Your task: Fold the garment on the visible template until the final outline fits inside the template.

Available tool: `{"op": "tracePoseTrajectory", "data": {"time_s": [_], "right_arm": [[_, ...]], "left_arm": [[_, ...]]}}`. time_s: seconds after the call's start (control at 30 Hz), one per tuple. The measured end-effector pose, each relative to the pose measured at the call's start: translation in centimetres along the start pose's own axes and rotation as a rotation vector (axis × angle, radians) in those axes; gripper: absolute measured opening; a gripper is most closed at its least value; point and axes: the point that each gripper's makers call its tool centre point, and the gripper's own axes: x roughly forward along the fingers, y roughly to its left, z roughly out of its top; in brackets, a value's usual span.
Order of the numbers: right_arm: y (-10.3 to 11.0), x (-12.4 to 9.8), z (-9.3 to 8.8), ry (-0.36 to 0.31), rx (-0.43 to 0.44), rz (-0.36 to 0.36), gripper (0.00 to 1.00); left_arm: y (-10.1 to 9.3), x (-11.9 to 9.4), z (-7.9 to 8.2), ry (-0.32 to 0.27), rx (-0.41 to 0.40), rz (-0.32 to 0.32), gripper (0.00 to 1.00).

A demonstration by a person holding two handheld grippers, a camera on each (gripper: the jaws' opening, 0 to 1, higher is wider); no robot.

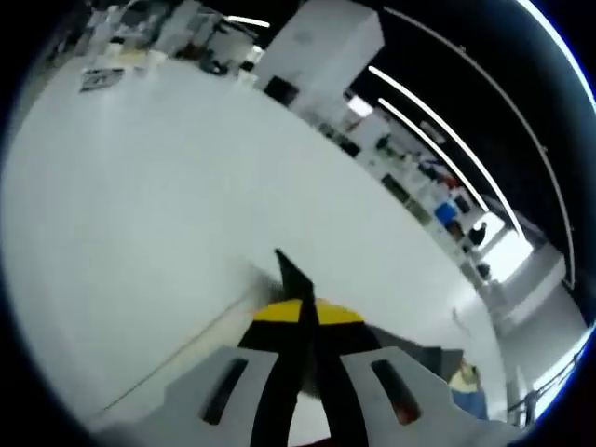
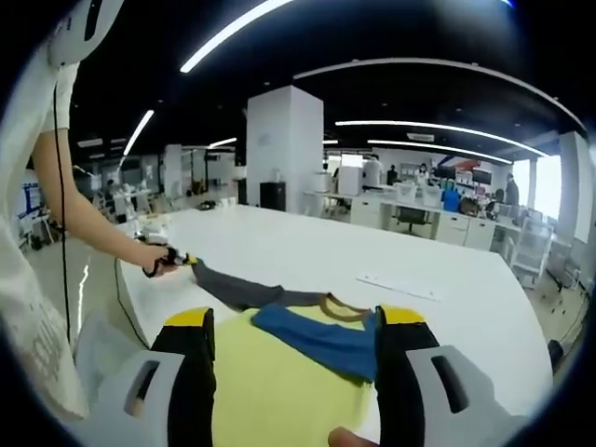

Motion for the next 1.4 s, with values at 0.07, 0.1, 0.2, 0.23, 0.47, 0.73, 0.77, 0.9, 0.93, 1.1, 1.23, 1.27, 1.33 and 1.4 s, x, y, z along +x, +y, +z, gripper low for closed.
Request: {"op": "tracePoseTrajectory", "data": {"time_s": [0.07,0.1,0.2,0.23,0.47,0.73,0.77,0.9,0.93,1.1,1.23,1.27,1.33,1.4], "right_arm": [[0.0,-0.1,0.0,-0.003,0.004,-0.004,0.69],[-0.1,-0.1,-0.1,-0.004,0.008,-0.007,0.69],[-0.1,-0.1,-0.2,-0.013,0.035,-0.015,0.68],[-0.1,-0.1,-0.2,-0.015,0.037,-0.015,0.68],[0.2,-0.1,-0.6,-0.005,0.036,-0.011,0.68],[0.0,-0.4,-1.0,-0.002,0.051,-0.017,0.68],[0.0,-0.4,-1.0,-0.002,0.051,-0.018,0.68],[-0.1,-0.4,-1.1,-0.004,0.057,-0.022,0.69],[-0.1,-0.4,-1.1,-0.005,0.059,-0.023,0.69],[-0.2,-0.3,-1.3,-0.006,0.066,-0.027,0.68],[-0.2,-0.5,-1.3,-0.012,0.076,-0.032,0.68],[-0.2,-0.6,-1.4,-0.011,0.077,-0.032,0.68],[-0.3,-0.7,-1.5,-0.011,0.079,-0.034,0.68],[-0.4,-0.8,-1.6,-0.011,0.083,-0.037,0.68]], "left_arm": [[-0.8,-0.1,0.0,0.006,0.026,-0.016,0.0],[-1.1,-0.2,0.0,0.009,0.04,-0.02,0.0],[-2.1,-0.5,0.2,0.002,0.042,-0.039,0.0],[-2.4,-0.6,0.3,0.002,0.047,-0.048,0.0],[-5.7,-1.3,0.4,0.017,0.075,-0.119,0.0],[-10.8,-1.5,0.7,0.016,0.164,-0.228,0.0],[-11.3,-1.5,0.8,0.015,0.169,-0.239,0.0],[-13.8,-1.5,0.7,0.027,0.158,-0.277,0.0],[-14.4,-1.5,0.7,0.027,0.16,-0.291,0.0],[-18.2,-1.8,0.1,0.032,0.19,-0.365,0.0],[-20.8,-2.3,-0.7,0.046,0.198,-0.415,0.0],[-21.7,-2.4,-1.1,0.055,0.19,-0.434,0.0],[-23.3,-2.6,-1.9,0.073,0.204,-0.469,0.0],[-24.6,-3.1,-2.6,0.077,0.216,-0.485,0.0]]}}
